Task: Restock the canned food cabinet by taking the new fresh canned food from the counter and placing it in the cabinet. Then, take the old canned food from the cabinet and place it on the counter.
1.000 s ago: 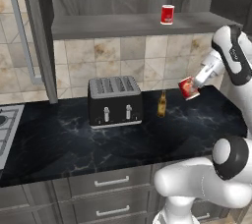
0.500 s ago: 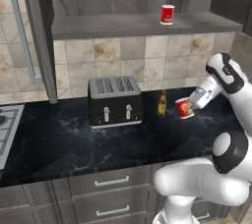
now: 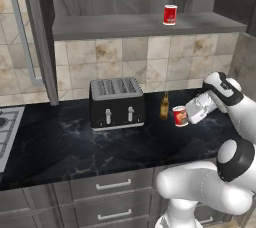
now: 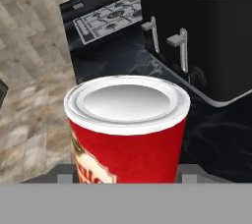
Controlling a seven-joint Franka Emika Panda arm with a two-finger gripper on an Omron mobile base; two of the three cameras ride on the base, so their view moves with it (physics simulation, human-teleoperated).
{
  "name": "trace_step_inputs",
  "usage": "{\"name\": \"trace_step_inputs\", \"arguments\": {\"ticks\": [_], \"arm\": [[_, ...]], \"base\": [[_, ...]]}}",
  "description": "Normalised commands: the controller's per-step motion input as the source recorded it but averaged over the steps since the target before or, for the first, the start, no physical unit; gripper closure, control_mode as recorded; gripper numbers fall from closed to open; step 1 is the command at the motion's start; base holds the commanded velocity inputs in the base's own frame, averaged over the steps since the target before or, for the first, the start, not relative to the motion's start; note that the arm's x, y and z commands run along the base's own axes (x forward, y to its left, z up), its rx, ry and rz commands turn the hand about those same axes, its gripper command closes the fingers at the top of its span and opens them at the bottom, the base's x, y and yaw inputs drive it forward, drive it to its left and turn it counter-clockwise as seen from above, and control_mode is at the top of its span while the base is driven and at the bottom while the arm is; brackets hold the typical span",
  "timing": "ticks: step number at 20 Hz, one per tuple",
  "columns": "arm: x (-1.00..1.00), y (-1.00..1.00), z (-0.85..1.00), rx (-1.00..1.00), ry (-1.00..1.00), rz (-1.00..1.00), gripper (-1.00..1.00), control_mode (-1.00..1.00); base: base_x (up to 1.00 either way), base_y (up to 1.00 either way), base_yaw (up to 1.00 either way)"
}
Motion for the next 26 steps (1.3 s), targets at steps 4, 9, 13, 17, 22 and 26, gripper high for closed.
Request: {"name": "trace_step_inputs", "arguments": {"ticks": [4,9,13,17,22,26], "arm": [[0.17,0.00,-0.53,-0.02,-0.03,0.00,1.00,-1.00],[0.16,0.00,-0.50,0.00,-0.05,0.00,1.00,-1.00],[0.14,0.00,-0.46,0.00,-0.07,0.00,1.00,-1.00],[0.07,0.00,-0.49,-0.02,-0.14,0.00,1.00,-1.00],[0.09,0.00,-0.35,-0.02,-0.18,0.00,1.00,-1.00],[0.18,0.00,-0.19,0.00,-0.09,0.00,-1.00,-1.00]], "base": [[0.00,0.00,0.00],[0.00,0.00,0.00],[0.00,0.00,0.00],[0.00,0.00,0.00],[0.00,0.00,0.00],[0.00,0.00,0.00]]}}
